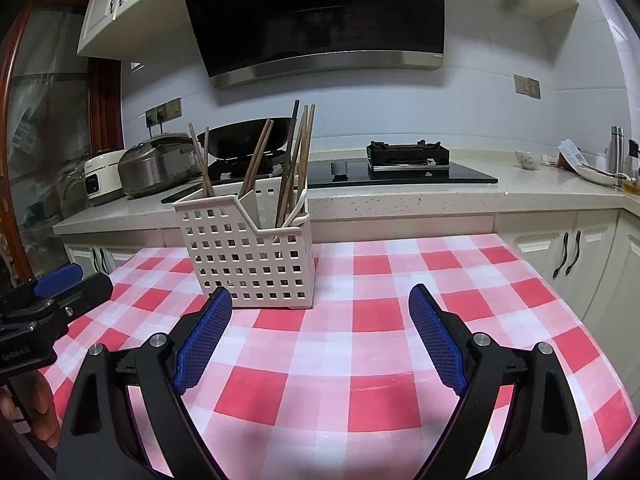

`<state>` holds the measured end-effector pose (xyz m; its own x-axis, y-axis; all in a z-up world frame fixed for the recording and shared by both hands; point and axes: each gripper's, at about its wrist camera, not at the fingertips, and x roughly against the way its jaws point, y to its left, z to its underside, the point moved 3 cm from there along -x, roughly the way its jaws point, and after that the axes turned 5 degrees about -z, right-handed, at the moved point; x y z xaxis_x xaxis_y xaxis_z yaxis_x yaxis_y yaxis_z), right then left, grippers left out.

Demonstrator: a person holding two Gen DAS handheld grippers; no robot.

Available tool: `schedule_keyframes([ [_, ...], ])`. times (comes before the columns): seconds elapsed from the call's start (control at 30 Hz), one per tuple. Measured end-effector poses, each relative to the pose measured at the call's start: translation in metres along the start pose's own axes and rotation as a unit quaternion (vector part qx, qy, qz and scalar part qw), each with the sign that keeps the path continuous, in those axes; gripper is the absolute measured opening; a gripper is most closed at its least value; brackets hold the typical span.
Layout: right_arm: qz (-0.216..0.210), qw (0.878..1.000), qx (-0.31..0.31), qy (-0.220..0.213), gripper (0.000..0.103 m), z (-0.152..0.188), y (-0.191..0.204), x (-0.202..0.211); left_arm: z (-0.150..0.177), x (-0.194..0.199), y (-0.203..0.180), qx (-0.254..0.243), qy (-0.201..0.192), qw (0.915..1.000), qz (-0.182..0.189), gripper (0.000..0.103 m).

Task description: Organize utensils

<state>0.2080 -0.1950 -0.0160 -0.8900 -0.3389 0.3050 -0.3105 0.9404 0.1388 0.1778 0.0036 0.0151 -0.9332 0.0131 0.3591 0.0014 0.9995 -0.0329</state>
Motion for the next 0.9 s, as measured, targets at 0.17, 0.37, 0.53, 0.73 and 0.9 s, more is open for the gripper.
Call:
schedule_keyframes([
  [0.17, 0.0, 1.0, 0.0, 0.003, 0.084, -0.0008, 0.0001, 0.0003, 0.0001, 0.0004, 0.0, 0.003, -0.001, 1.0, 0.001, 0.093],
  [0.37, -0.002, 1.0, -0.004, 0.01, 0.084, 0.002, -0.0012, -0.0011, 0.0005, 0.0023, -0.0017, -0.001, -0.003, 1.0, 0.001, 0.093],
  [0.53, -0.004, 1.0, -0.002, 0.009, 0.084, 0.0011, 0.0004, -0.0005, -0.0007, 0.0031, -0.0019, -0.001, -0.005, 1.0, 0.001, 0.094],
  [0.73, -0.003, 1.0, -0.004, 0.01, 0.084, 0.001, -0.0005, -0.0002, -0.0012, 0.0034, -0.0023, -0.002, -0.005, 1.0, 0.002, 0.094],
  [0.9, -0.002, 1.0, -0.003, 0.008, 0.084, -0.0001, -0.0008, 0.0011, -0.0012, 0.0045, -0.0018, -0.002, -0.006, 1.0, 0.002, 0.094],
])
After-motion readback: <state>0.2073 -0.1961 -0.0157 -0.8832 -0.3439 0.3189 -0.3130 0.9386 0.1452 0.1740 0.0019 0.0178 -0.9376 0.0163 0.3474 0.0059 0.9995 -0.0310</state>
